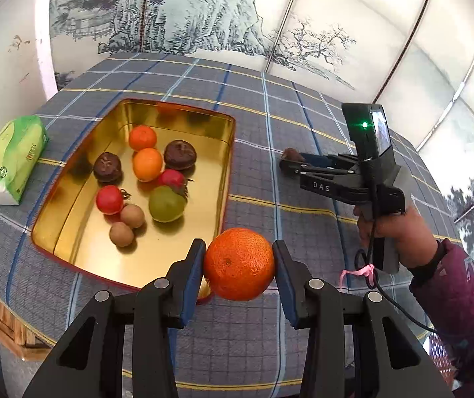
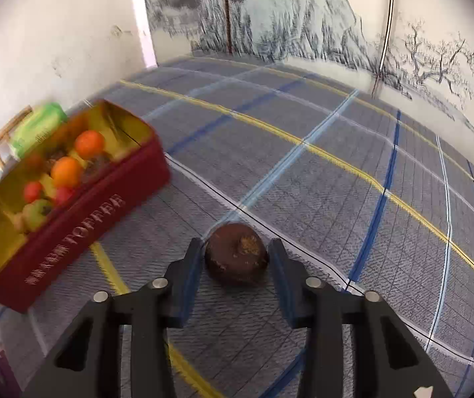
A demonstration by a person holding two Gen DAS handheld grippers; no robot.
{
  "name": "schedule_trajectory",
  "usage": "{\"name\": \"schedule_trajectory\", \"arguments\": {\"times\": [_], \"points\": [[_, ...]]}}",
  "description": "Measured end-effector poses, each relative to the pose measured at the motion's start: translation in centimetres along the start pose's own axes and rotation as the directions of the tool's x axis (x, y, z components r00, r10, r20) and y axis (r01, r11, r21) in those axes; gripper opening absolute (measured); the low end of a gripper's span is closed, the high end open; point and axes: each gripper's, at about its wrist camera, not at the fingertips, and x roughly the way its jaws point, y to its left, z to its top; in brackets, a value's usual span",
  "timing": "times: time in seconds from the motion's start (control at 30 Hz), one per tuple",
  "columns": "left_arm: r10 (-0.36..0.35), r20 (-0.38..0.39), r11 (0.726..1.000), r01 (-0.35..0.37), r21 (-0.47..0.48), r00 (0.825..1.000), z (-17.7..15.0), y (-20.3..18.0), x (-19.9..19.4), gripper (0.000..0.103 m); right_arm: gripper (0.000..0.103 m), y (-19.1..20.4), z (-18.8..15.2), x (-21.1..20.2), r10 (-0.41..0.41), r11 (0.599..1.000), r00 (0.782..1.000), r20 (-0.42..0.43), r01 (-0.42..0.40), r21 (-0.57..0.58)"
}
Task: Organize fruits
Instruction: 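Grasp the brown mangosteen with the right gripper while the left holds the tangerine, then lower the tangerine into the tin and open the left gripper while the right holds the mangosteen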
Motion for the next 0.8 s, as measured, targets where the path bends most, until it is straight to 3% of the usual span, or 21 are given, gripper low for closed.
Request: {"name": "schedule_trajectory", "arguments": {"times": [0.1, 0.3, 0.47, 0.8], "points": [[0.021, 0.017, 1.0, -0.021, -0.012, 1.0, -0.2, 0.6, -0.5, 0.042, 0.032, -0.5, -0.4, -0.5, 0.022, 0.999, 1.0, 0.0, -0.022, 0.044], [0.057, 0.048, 0.996, -0.053, -0.068, 0.997, -0.1, 3.0, -1.1, 0.042, 0.032, -0.9, -4.8, -6.1, 0.023, 0.99, 0.991, 0.129, -0.041, 0.135], [0.097, 0.064, 0.991, -0.091, -0.096, 0.993, -0.2, 4.5, -1.5, 0.042, 0.032, -0.9, -8.2, -7.5, -0.008, 0.985, 0.993, 0.116, -0.012, 0.171], [0.171, 0.076, 0.983, -0.164, -0.085, 0.982, -0.7, 5.9, -1.3, 0.042, 0.032, -1.6, -8.5, -7.3, -0.025, 0.977, 0.995, 0.099, 0.003, 0.213]]}}
